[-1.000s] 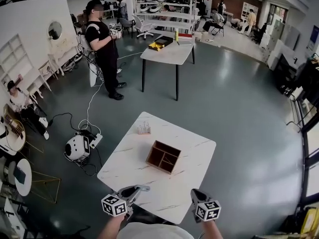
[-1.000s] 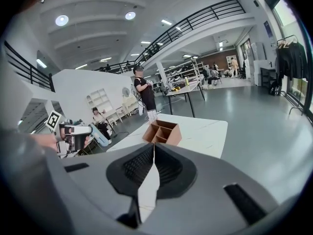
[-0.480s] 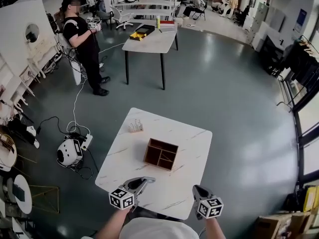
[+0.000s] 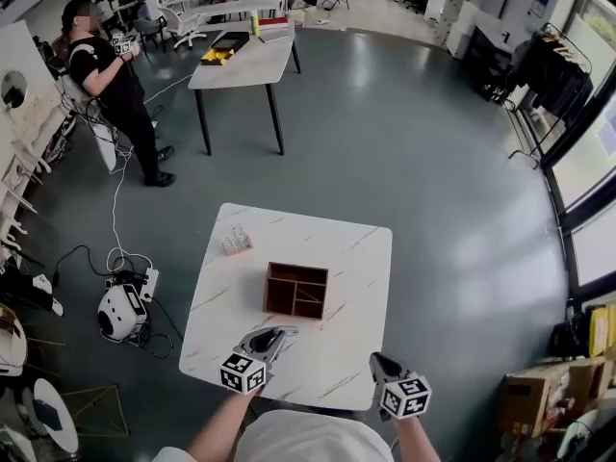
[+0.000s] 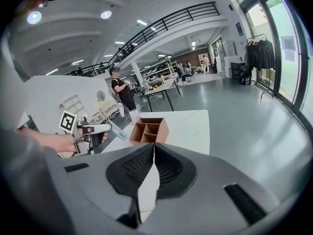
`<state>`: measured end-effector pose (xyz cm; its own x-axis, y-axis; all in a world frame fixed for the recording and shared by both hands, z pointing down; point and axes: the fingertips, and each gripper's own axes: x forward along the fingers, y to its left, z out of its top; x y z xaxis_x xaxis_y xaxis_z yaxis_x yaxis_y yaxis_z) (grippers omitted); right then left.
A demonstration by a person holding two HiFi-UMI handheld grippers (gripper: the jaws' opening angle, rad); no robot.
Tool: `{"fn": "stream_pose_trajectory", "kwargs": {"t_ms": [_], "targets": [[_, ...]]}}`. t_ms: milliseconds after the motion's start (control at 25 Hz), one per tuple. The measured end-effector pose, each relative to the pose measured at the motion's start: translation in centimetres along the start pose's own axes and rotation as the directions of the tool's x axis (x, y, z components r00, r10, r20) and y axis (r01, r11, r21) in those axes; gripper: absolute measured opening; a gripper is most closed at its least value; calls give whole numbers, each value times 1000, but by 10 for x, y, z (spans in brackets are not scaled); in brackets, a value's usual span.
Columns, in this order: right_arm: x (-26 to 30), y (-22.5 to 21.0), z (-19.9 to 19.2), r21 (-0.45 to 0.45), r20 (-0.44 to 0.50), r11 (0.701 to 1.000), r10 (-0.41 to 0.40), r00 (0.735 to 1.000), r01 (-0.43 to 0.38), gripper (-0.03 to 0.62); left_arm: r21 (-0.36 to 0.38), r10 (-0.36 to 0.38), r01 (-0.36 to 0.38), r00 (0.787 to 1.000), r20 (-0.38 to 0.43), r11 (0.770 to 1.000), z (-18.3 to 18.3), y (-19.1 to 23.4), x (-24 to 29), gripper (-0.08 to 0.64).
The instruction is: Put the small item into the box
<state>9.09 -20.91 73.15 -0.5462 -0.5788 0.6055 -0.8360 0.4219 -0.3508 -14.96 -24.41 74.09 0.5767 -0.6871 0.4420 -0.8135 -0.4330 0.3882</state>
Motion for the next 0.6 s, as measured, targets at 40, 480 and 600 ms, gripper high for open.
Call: {"fn": "stream_pose_trajectory", "kwargs": {"t_ms": [40, 480, 600], "targets": [[-2, -1, -3, 7, -2, 1000, -11, 1000, 11, 26, 12, -4, 4, 1000, -8, 1000, 0, 2, 6, 72], [-18, -9, -33, 95, -30, 989, -111, 993, 114, 26, 95, -12, 19, 997, -73, 995, -9, 29, 70, 72], [-21, -11, -40, 112, -40, 985, -128, 991, 132, 26, 114, -16, 27, 995, -99, 993, -18, 35, 85, 72]]}}
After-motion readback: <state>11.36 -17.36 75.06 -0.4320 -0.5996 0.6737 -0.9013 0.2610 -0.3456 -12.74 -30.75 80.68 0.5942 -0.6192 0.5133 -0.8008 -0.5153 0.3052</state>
